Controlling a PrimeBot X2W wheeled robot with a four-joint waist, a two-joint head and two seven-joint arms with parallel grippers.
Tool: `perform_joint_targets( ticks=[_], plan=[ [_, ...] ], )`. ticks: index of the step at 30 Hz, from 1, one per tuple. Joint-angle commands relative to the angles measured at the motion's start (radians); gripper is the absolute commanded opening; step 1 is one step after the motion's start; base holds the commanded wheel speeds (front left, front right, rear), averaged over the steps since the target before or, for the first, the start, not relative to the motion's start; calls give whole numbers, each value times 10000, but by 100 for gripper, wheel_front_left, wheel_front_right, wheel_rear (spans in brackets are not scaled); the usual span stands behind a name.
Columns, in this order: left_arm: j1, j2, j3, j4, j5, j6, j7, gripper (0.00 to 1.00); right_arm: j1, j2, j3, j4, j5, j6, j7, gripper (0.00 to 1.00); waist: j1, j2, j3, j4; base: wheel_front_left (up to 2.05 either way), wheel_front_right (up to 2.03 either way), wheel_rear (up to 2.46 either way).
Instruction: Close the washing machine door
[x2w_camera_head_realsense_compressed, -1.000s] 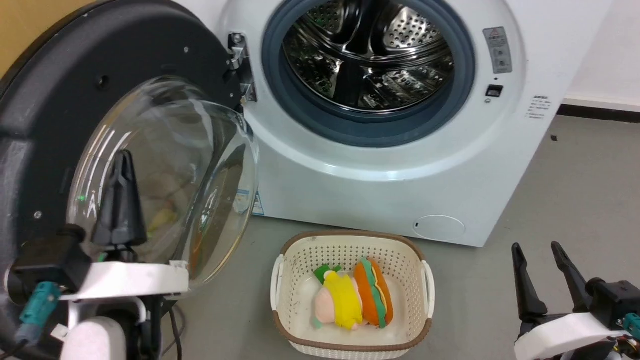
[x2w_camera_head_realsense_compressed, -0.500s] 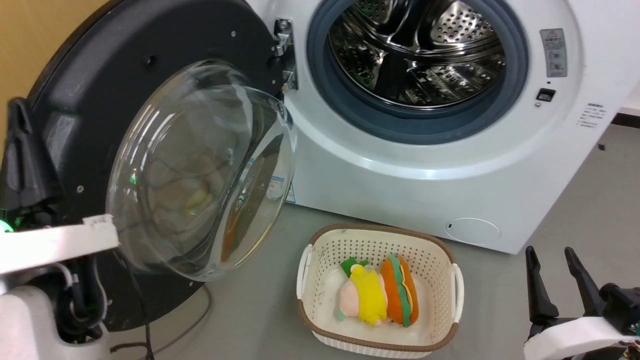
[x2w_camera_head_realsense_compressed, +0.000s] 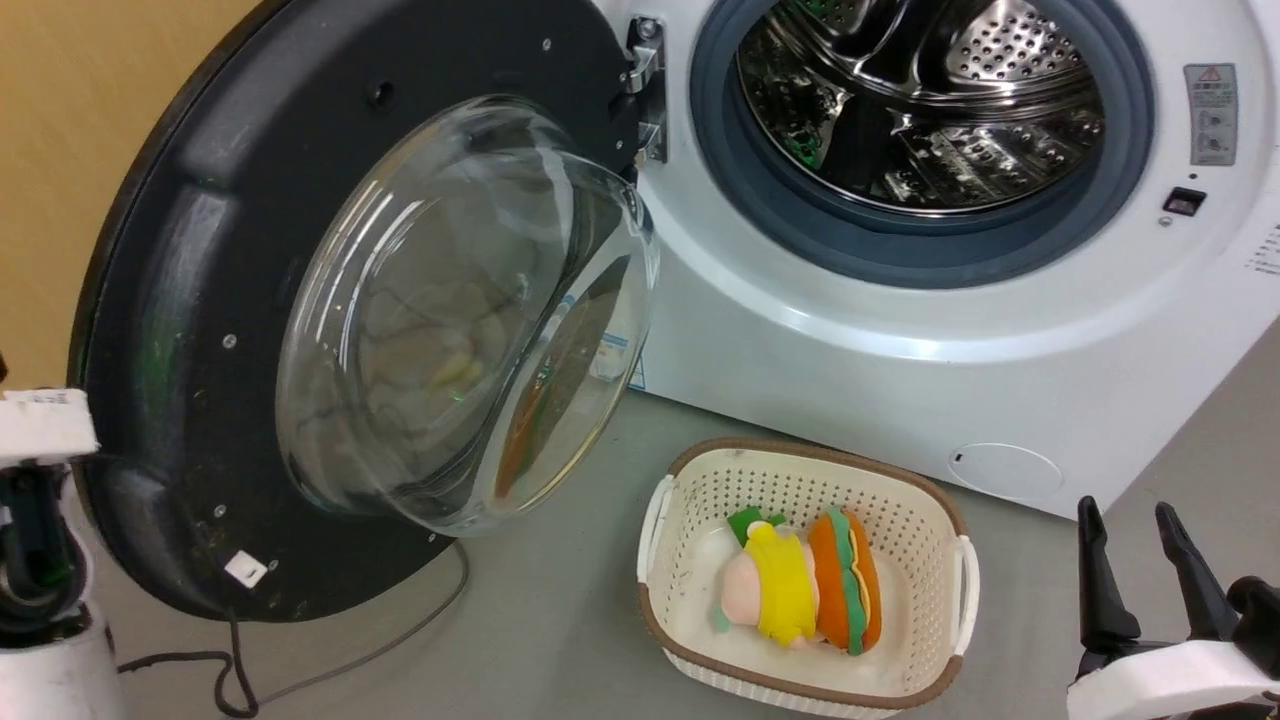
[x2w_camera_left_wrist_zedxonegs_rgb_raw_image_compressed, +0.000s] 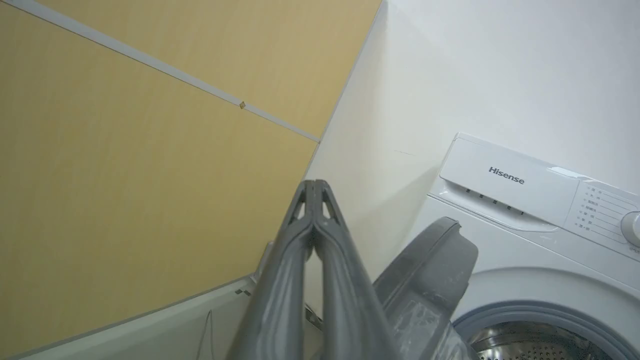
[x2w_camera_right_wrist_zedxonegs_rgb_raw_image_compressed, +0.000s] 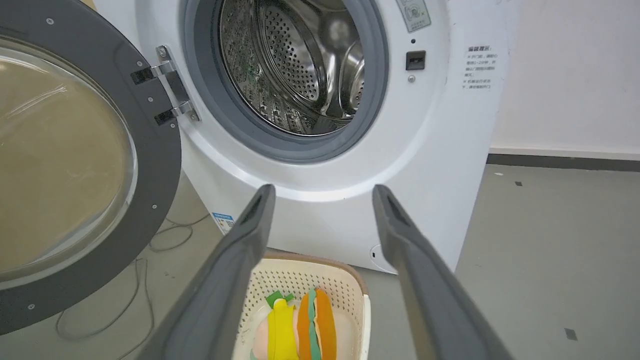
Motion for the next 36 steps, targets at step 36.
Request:
perform_joint_targets(
  ticks=[36],
  plan=[
    [1256, 1314, -1732, -801, -7535, -689, 8350, 0, -261, 43, -796, 389, 931, 8, -869, 100, -1, 0, 425, 1353, 0, 0, 0]
  ],
)
